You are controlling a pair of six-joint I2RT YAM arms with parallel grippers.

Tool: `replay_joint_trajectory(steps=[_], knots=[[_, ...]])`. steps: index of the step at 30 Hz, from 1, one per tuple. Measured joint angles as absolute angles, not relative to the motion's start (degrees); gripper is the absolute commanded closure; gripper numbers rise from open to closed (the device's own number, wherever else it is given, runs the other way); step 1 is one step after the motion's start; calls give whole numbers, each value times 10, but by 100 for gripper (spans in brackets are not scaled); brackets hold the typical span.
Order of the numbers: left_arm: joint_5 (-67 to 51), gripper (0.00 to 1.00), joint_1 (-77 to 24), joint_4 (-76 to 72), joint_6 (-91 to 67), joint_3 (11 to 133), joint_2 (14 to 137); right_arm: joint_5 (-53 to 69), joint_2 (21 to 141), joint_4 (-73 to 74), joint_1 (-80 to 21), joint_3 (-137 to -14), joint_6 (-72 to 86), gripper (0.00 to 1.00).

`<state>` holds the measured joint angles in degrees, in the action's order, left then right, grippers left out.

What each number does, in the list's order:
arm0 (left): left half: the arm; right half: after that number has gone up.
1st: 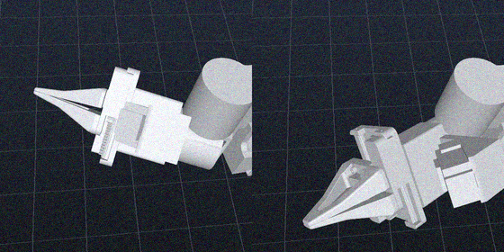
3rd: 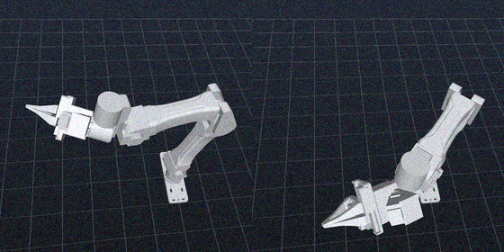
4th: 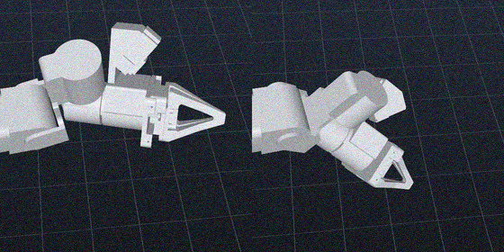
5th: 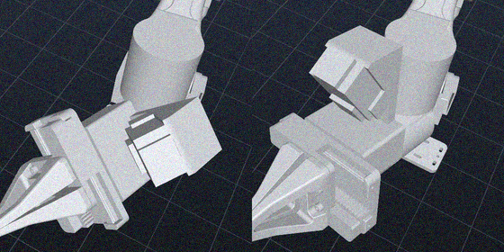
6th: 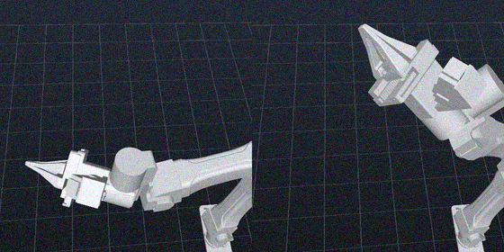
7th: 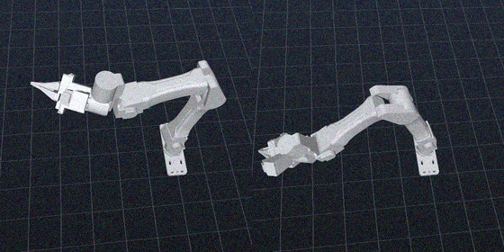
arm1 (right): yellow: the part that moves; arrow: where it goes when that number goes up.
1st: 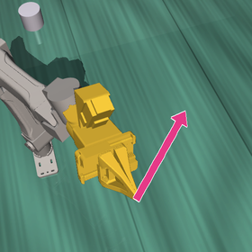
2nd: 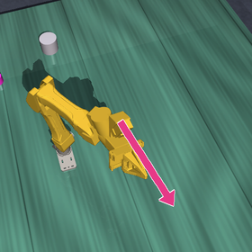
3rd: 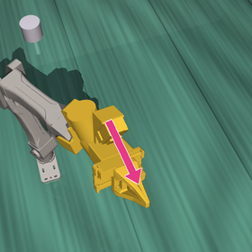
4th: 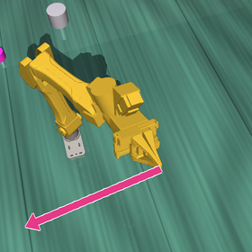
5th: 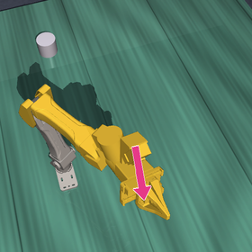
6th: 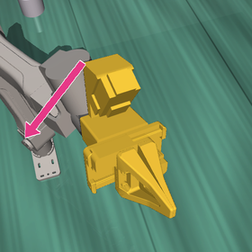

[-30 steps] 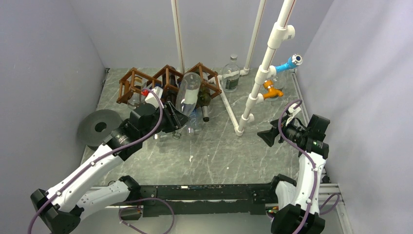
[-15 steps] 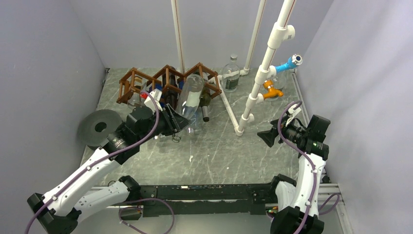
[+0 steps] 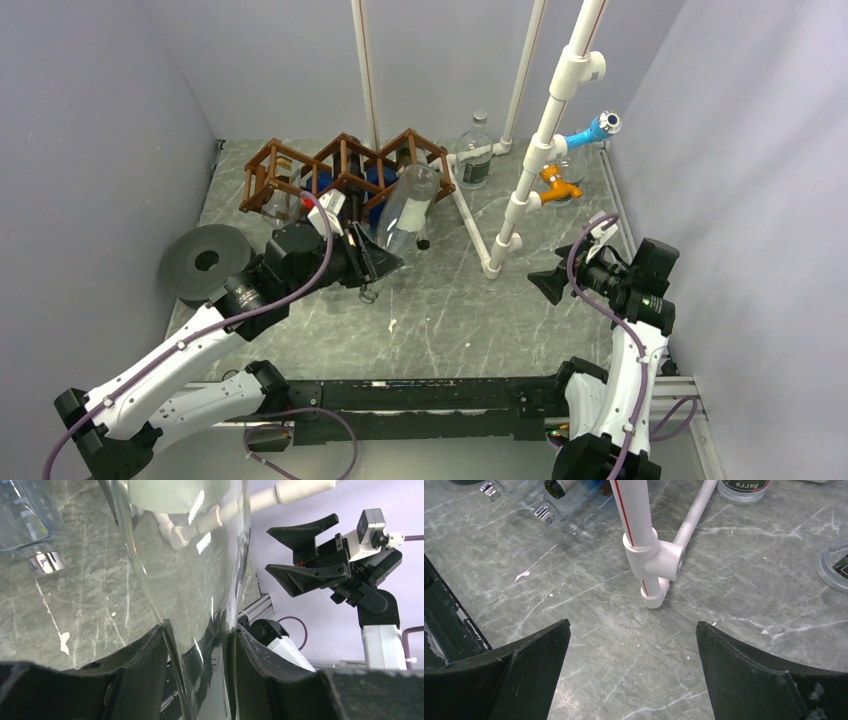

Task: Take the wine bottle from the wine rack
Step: Pick up the wine bottle from the wine rack.

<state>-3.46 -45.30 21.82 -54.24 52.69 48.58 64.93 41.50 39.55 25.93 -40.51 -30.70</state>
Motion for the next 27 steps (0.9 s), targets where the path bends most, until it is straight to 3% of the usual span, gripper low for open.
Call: replay_joint_trajectory(steps=[27], knots=[[-62,100,-542,233,-579,523,486,682,443,637,258,-466,-554,0]])
